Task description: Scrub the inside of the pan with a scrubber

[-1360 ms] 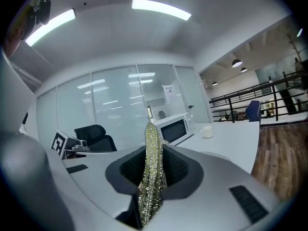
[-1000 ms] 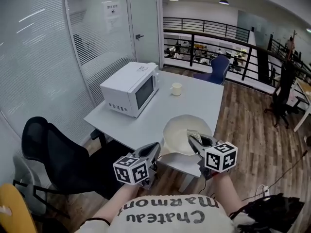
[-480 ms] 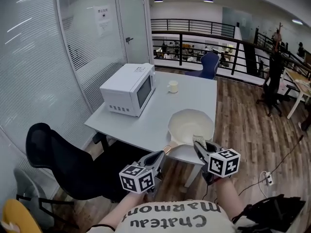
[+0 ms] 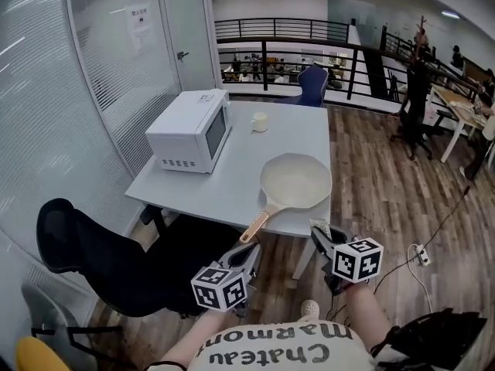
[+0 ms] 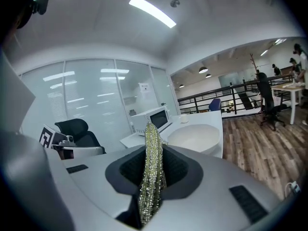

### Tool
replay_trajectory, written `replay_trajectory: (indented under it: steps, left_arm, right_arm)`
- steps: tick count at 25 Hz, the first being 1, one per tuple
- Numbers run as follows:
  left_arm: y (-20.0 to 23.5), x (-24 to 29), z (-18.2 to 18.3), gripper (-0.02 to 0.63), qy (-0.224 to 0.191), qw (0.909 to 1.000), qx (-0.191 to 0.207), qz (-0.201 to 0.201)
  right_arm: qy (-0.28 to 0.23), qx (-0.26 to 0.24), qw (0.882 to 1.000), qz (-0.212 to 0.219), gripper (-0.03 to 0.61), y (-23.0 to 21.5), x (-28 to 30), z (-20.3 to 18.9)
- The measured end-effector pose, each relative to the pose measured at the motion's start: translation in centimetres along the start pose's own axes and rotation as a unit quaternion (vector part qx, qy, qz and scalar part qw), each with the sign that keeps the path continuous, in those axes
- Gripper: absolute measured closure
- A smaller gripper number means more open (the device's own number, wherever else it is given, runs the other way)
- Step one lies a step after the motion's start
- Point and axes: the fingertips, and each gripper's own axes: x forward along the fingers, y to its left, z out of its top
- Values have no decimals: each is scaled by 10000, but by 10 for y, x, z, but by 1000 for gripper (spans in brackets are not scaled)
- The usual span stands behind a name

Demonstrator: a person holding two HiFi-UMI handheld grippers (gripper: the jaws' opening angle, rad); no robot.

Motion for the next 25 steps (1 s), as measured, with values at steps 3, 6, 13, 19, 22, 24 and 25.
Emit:
replay_trajectory:
  steps: [3,6,13,19,22,24,25]
  left_arm:
    - [-1,-2,-6,607,27,10000,54,-6]
    - [-1,-2,-9,607,30,10000,-6,-16]
    - [1,0,-16,607,83,10000,-31,38]
    - [-1,7,-15,607,95,9999,-49,-28]
    - [0,11,-13,607,82,10000,-32,-41]
    - [1,15,-12,607,69,10000,-35,-39]
    - [2,17,-11,607,64,10000,-37,-39]
  right_arm:
    - [32,60,9999,-76,518,-1,-7,-7]
    - [97,64,9998,-139,518,-3,-11,-12]
    - [119,-71,9996,-239,518,-8,-12,-15]
    - [125,-13,9995,-288,518,-13,-13,-17]
    - [142,-53,9994,-297,518,-14,-10,-15]
    - [153,-94,9994,-289,518,-15,-8,-15]
    - [158,-113,9994,-283,518,-15,-6,-15]
